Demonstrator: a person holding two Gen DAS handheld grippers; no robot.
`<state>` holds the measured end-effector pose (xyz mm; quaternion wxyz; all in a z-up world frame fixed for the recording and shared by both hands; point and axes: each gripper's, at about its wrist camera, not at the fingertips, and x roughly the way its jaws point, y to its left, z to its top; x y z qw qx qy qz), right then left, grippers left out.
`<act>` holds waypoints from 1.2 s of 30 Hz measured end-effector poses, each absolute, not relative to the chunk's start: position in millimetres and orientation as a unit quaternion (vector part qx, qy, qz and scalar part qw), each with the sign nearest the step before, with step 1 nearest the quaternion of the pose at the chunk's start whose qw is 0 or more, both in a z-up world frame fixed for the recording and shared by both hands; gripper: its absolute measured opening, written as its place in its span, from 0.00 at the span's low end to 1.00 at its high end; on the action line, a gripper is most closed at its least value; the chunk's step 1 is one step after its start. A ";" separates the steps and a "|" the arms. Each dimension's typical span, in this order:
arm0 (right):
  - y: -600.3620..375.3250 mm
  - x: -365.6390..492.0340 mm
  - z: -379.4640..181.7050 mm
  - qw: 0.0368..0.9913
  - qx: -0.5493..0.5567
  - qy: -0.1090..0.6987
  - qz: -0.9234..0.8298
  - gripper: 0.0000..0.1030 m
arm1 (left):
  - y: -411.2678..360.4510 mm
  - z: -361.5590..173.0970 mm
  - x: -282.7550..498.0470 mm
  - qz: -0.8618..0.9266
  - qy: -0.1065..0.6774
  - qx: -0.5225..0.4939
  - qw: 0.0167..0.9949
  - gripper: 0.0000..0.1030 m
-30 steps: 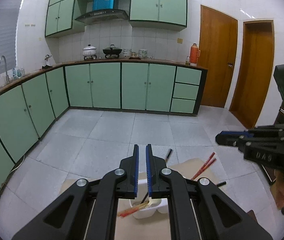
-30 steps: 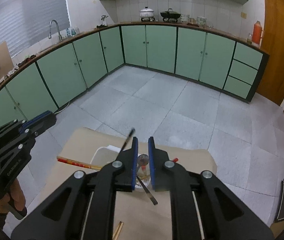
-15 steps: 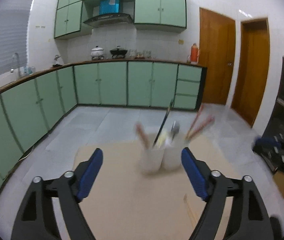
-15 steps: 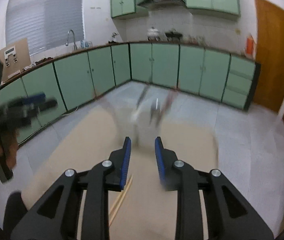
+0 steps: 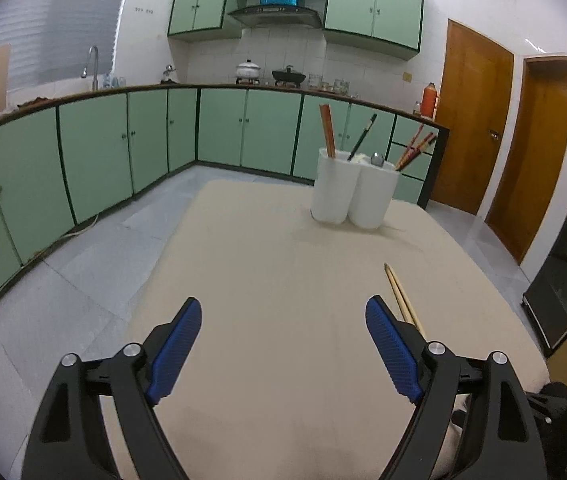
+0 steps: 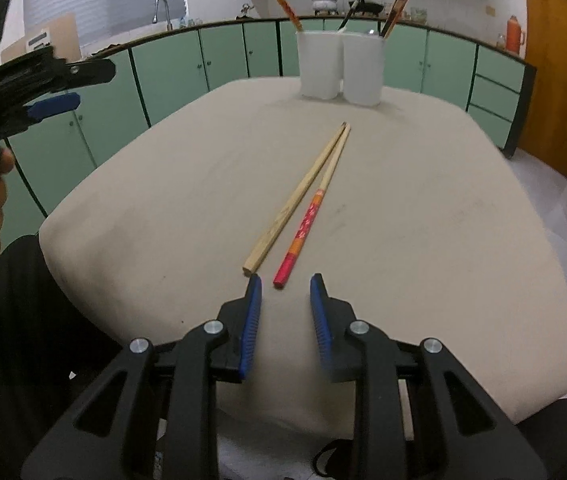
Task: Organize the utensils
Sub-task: 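Withdraw both tools from the holder to the last two chopsticks, then grasp a red-patterned chopstick with the right tool while the left tool grasps a wooden chopstick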
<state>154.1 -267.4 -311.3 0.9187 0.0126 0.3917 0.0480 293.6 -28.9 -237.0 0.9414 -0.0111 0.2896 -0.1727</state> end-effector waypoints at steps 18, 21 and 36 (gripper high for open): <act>-355.9 165.1 -313.1 0.921 0.067 0.383 -0.032 0.05 | -96.2 -281.9 260.0 -0.242 0.327 0.010 0.914 0.74; -360.7 162.9 -314.0 0.921 0.063 0.385 -0.024 0.05 | -118.3 -294.3 251.3 -0.260 0.334 0.032 0.906 0.71; -355.9 162.2 -314.6 0.924 0.048 0.379 -0.009 0.06 | -158.1 -330.5 244.4 -0.241 0.348 0.067 0.903 0.06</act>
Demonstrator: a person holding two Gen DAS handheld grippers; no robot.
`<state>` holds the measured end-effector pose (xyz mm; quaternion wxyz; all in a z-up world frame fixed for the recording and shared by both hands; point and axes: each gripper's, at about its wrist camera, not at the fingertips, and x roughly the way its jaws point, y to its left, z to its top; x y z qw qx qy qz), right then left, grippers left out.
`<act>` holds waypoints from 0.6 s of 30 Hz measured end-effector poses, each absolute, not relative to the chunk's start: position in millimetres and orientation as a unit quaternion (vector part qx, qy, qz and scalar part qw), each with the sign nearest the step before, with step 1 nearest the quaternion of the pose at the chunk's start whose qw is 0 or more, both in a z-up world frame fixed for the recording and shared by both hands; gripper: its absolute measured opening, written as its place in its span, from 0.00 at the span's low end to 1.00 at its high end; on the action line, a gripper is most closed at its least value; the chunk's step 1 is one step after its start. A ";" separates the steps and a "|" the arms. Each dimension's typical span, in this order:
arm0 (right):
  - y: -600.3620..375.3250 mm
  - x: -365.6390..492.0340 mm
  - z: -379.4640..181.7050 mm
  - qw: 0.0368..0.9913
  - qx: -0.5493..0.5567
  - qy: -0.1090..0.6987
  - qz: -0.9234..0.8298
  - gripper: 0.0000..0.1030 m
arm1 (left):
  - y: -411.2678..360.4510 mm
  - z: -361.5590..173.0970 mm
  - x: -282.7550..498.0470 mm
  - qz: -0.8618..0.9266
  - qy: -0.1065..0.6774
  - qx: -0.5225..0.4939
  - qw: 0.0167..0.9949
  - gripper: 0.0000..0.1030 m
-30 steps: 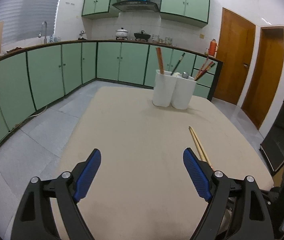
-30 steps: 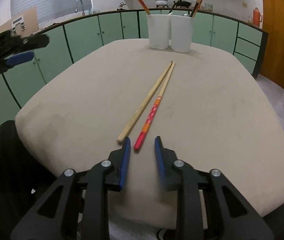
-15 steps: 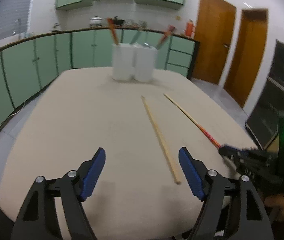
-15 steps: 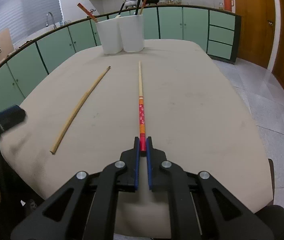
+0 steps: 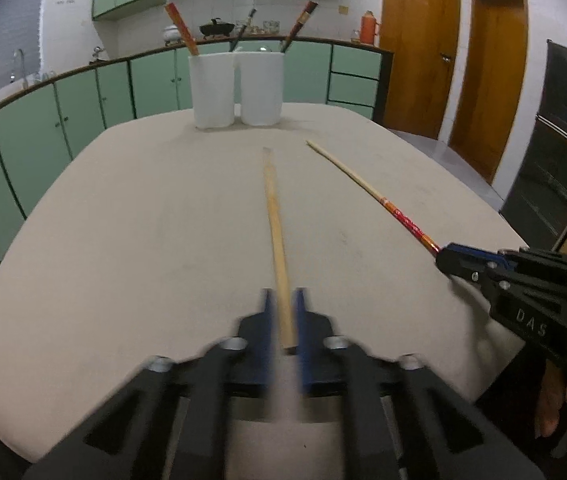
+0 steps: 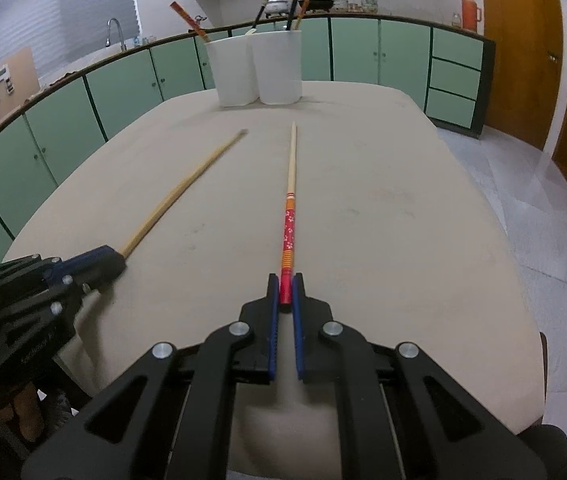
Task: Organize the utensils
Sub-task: 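Grasp a red-patterned chopstick with the right tool while the left tool grasps a wooden chopstick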
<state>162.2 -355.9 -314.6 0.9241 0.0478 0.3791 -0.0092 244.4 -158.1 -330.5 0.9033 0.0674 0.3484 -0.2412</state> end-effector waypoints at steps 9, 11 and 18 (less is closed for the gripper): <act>-352.7 158.3 -315.4 0.924 0.060 0.378 -0.016 0.09 | -140.5 -332.8 249.5 -0.205 0.347 0.044 0.914 0.09; -350.4 157.3 -316.4 0.924 0.052 0.377 -0.019 0.10 | -143.3 -333.4 247.1 -0.214 0.340 0.055 0.914 0.15; -347.2 159.9 -304.3 0.924 0.046 0.378 -0.018 0.05 | -139.3 -322.6 254.6 -0.227 0.354 0.040 0.906 0.06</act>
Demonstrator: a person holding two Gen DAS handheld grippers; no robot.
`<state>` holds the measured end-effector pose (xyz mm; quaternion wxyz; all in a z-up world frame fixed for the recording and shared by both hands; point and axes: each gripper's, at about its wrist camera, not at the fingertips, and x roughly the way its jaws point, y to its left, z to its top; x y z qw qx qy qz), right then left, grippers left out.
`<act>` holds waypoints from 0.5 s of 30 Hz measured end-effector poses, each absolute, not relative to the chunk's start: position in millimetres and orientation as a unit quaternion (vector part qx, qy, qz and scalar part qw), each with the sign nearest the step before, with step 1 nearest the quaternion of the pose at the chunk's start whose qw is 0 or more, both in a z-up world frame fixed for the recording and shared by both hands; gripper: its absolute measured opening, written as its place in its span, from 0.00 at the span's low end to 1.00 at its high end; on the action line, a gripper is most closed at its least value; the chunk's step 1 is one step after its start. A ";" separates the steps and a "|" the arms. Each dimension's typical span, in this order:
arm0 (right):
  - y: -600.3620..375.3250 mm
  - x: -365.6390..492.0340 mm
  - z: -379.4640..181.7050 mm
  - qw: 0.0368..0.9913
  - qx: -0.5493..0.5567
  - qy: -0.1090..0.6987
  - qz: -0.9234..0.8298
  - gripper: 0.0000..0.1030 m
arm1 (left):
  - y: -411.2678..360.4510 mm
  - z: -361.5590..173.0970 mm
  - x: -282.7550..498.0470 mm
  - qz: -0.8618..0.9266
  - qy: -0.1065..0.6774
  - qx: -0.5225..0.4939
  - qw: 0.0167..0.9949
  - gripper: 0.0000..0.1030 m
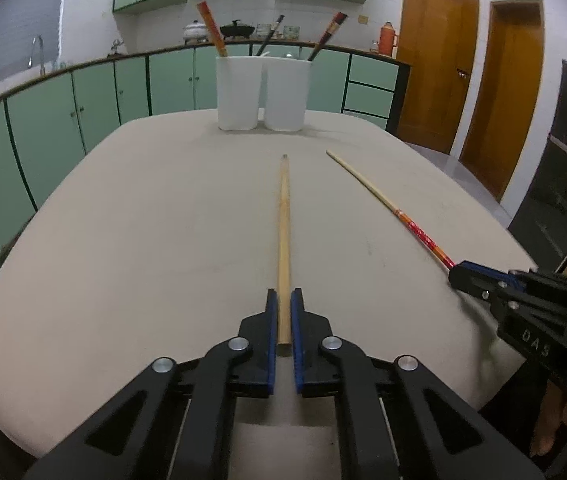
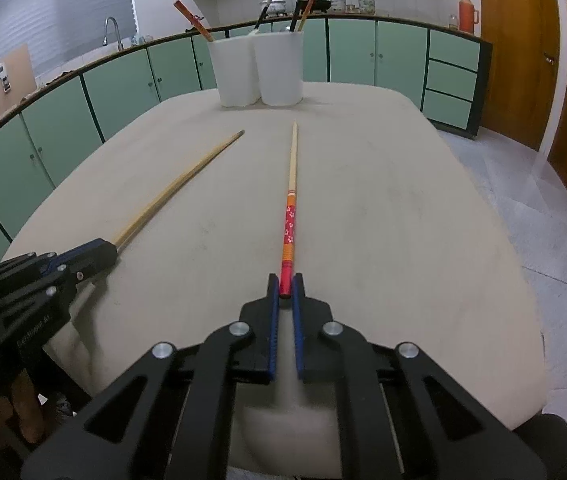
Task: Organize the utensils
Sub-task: 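Grasp a red-patterned chopstick with the right tool while the left tool grasps a wooden chopstick, then carry both chopsticks into the white holder and open both tools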
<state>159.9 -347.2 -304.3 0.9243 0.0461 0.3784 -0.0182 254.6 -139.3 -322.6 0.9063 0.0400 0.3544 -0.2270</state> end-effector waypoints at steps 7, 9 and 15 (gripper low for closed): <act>-344.6 154.2 -244.8 0.933 0.037 0.357 -0.013 0.05 | -122.1 -270.7 259.0 -0.226 0.349 0.002 0.909 0.06; -346.3 157.1 -218.9 0.937 0.034 0.347 -0.008 0.05 | -120.4 -250.4 259.4 -0.230 0.335 0.006 0.914 0.06; -349.8 176.2 -161.5 0.942 0.020 0.333 0.010 0.05 | -119.0 -194.8 271.8 -0.239 0.295 0.014 0.925 0.06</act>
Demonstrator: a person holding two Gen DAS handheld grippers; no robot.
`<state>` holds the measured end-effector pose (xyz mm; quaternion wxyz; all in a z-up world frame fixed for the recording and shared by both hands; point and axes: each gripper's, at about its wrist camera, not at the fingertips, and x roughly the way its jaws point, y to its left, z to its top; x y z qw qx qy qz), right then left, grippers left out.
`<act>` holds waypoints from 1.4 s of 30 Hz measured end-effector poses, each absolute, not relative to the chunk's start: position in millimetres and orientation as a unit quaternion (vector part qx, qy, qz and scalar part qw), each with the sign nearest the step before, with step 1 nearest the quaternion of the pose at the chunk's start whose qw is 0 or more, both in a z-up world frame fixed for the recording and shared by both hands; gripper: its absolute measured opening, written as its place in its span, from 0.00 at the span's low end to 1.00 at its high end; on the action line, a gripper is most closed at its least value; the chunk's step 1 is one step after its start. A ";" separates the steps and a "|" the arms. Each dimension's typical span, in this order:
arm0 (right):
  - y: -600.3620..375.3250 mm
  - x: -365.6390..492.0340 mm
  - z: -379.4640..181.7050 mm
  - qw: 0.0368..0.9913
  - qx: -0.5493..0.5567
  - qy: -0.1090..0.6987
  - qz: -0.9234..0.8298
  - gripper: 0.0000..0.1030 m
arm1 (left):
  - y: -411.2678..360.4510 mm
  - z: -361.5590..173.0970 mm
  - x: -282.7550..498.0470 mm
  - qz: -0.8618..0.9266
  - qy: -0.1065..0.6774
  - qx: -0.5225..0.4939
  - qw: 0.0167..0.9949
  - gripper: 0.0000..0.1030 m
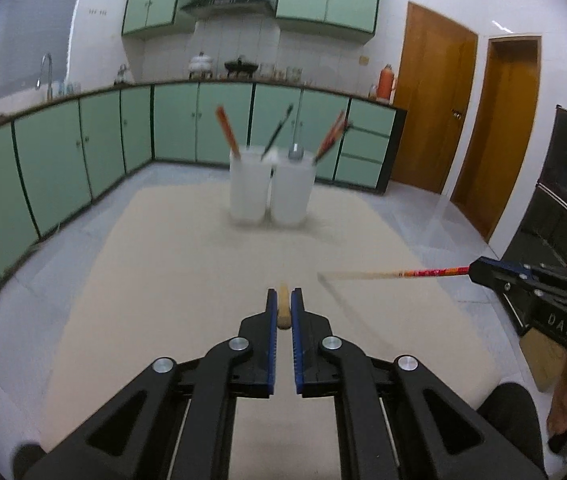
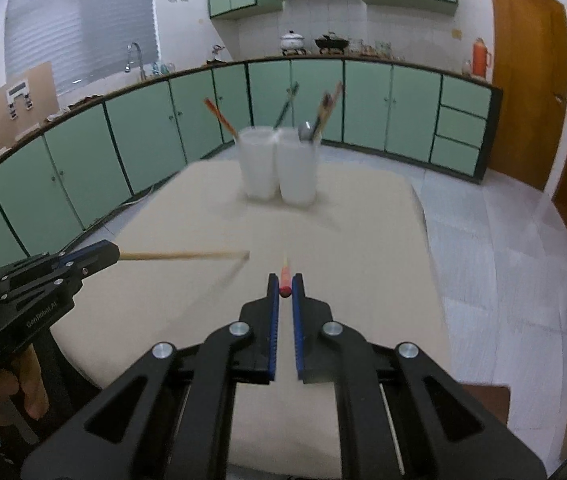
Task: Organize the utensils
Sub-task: 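Carry both chopsticks into the white holder and open both tools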
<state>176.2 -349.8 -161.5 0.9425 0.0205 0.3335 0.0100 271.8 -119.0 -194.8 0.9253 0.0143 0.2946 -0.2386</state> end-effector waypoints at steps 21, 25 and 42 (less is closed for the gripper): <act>-351.0 323.0 -64.2 0.905 -0.039 0.419 0.064 0.05 | -135.0 -95.3 391.7 -0.280 0.325 0.035 0.903 0.06; -355.2 340.3 -40.5 0.904 -0.033 0.421 0.066 0.05 | -142.3 -74.6 408.0 -0.284 0.323 0.040 0.902 0.06; -359.2 422.4 67.5 0.927 -0.029 0.371 0.050 0.05 | -168.7 20.5 473.8 -0.260 0.233 0.050 0.936 0.06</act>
